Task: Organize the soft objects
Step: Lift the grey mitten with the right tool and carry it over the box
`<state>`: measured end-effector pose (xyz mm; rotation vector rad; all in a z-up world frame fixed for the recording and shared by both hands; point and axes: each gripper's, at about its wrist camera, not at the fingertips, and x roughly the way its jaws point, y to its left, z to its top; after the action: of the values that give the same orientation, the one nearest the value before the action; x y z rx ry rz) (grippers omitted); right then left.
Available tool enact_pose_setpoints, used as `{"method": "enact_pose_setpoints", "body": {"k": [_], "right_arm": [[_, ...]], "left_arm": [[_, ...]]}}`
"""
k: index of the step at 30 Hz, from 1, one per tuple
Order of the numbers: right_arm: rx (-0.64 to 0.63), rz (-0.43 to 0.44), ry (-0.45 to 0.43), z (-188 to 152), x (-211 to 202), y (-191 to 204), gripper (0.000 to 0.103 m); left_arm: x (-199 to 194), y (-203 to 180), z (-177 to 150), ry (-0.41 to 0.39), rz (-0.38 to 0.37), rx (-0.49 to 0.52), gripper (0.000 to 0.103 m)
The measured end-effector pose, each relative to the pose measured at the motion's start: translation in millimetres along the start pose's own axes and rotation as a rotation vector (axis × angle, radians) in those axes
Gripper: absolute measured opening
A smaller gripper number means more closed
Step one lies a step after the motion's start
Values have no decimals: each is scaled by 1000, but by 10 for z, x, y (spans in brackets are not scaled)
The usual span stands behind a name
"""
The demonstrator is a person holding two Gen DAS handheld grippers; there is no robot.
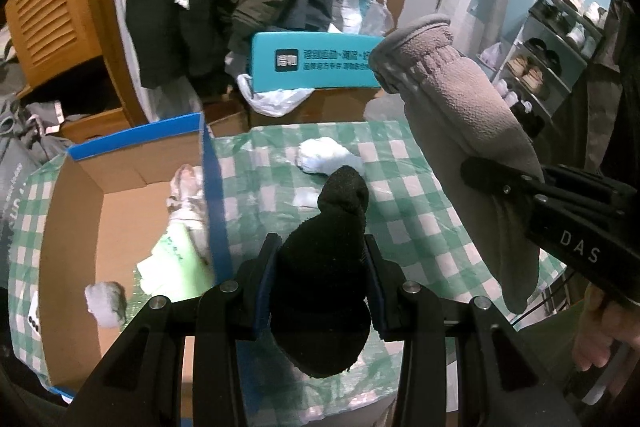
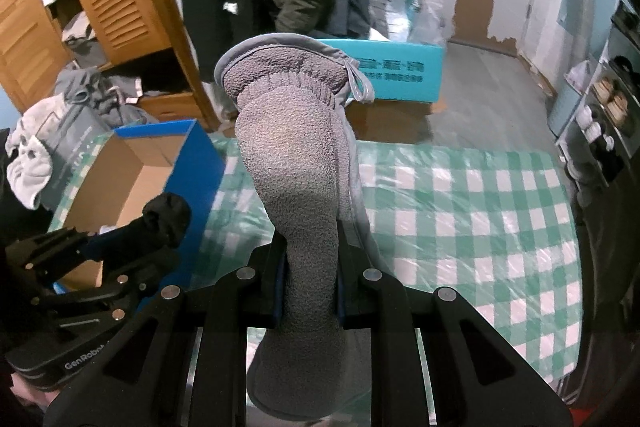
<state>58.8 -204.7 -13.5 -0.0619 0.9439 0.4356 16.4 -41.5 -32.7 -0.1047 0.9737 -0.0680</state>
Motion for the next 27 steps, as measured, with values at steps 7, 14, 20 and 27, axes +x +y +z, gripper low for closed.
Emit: {"method": "enact_pose_setpoints", "body": {"k": [7, 14, 20, 27], "right_arm": [[-29, 27, 0, 109, 49, 243, 16], [-64, 52, 6, 200, 134, 525, 16], [-100, 75, 15, 289, 224, 819, 16], [-146, 97, 36, 370, 377, 1186, 16]], "left_arm": [[-79, 256, 4, -19, 34, -33, 40], [-127, 549, -19, -24, 45, -87, 40], [-183, 790, -62, -33, 64, -126, 40], [-224, 1105, -136, -36, 99, -172, 40]]}}
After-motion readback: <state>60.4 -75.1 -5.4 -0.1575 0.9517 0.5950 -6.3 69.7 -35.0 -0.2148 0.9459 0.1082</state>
